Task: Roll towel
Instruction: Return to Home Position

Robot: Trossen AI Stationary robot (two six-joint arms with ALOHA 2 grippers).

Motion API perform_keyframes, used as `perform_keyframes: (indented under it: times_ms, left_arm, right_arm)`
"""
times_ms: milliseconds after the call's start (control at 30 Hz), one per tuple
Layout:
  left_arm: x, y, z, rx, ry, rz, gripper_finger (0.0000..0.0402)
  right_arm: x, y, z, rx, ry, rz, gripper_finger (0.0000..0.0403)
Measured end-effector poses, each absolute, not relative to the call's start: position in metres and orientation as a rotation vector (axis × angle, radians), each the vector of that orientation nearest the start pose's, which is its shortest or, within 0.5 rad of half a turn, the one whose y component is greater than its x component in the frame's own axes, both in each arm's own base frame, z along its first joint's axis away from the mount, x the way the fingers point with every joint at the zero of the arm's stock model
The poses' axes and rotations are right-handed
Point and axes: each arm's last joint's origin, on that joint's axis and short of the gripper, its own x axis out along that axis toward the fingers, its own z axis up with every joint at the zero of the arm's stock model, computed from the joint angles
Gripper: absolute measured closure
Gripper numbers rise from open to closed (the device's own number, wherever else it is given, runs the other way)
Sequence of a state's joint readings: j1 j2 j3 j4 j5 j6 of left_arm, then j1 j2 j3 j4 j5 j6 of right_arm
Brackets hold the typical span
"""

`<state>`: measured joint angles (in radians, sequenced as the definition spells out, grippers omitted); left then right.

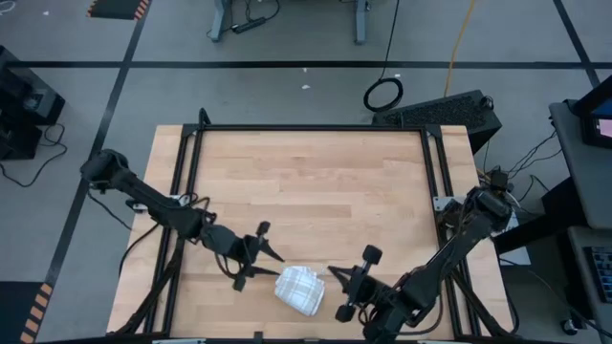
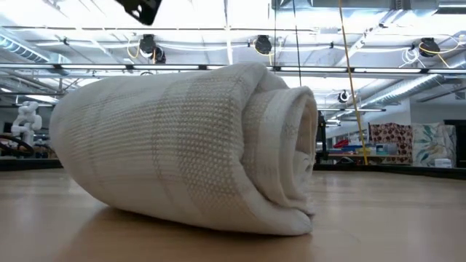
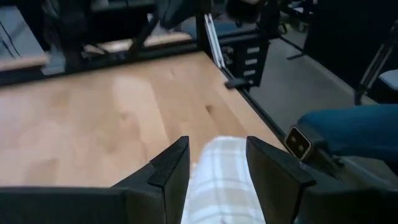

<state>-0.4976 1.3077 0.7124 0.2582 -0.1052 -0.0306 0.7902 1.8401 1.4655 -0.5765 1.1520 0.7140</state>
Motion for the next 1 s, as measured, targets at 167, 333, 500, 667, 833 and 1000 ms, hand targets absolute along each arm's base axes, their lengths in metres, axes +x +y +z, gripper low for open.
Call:
perform_keyframes:
  times_ms: [167,333,500,667,833,1000]
  left_arm:
    - [0.234,-0.122,0.259,0.126,0.266,-0.363,0.0238]
    - [0.220,-0.101,0.278,0.134,0.236,-0.251,0.0240]
    - [0.203,-0.089,0.286,0.098,0.266,-0.155,0.0284]
    - [0.198,-0.089,0.279,0.037,0.261,-0.139,0.0352]
    - [0.194,-0.087,0.243,-0.029,0.219,-0.117,0.0395]
    - [0.187,-0.081,0.220,-0.061,0.130,-0.069,0.0392]
  right_arm:
    - [0.271,0.236,0.271,-0.198,0.450,-0.539,0.0403]
    - [0.244,0.216,0.283,-0.272,0.484,-0.605,0.0403]
    - [0.210,0.207,0.281,-0.322,0.497,-0.576,0.0403]
    - [0.170,0.186,0.255,-0.223,0.459,-0.514,0.0403]
    - [0.157,0.173,0.205,0.011,0.364,-0.386,0.0403]
    - [0.166,0.163,0.173,0.073,0.260,-0.149,0.0403]
